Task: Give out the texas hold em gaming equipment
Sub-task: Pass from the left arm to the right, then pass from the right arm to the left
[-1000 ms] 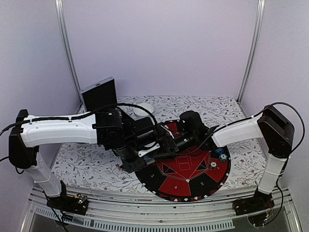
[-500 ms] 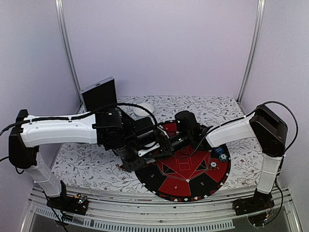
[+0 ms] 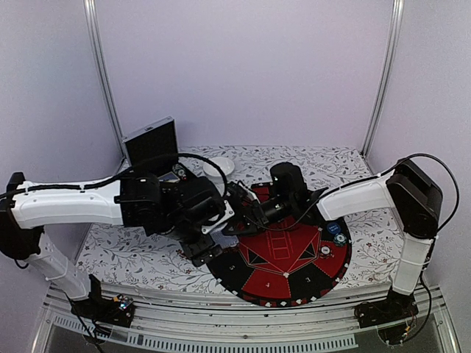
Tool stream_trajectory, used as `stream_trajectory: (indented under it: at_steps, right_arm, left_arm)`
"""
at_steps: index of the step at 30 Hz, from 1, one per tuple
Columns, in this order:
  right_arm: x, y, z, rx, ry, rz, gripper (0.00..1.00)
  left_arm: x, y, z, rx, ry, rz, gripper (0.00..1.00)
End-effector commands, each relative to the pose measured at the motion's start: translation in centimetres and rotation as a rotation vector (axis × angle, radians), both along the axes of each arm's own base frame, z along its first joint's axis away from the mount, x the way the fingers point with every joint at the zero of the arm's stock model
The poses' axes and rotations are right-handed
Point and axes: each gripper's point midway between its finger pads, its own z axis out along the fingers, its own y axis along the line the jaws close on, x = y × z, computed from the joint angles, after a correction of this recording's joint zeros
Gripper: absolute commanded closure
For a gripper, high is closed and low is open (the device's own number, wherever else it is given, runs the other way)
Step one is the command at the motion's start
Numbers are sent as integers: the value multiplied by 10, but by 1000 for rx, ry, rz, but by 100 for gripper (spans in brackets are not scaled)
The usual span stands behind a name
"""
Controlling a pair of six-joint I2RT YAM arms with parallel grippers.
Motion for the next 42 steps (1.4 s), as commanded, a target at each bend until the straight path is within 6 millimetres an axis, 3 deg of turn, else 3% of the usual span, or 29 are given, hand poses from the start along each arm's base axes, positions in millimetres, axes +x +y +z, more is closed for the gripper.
stream_trajectory:
  at_steps: [1,5,8,13,22,27,33,38,42]
  right_arm:
    - [-14,-10,48,102,-64,69,98]
    - [-18,-14,62,117,-69,69,98]
    - [-18,-15,72,128,-80,59,98]
    - [-19,-16,79,129,-85,45,98]
    - [-23,-9,84,131,-87,50,98]
    - [-23,-9,87,132,-93,42,98]
    - [-21,-7,89,133,-97,36,98]
    - [-21,-7,88,130,-96,33,98]
    - [-20,-6,88,129,-95,32,98]
  left_arm:
    - [20,-17,63,-369,-224,-8,2]
    - [8,-14,116,-709,-365,-110,2]
    - [-11,-5,127,-872,-436,-220,2]
    - [-16,11,116,-912,-508,-257,2]
    - [-23,-2,99,-884,-522,-381,2]
    - [-23,0,88,-906,-463,-402,2]
    - [-23,-13,69,-873,-400,-431,2]
    - [-26,-15,71,-908,-409,-455,2]
    - [-14,-11,77,-905,-469,-397,3]
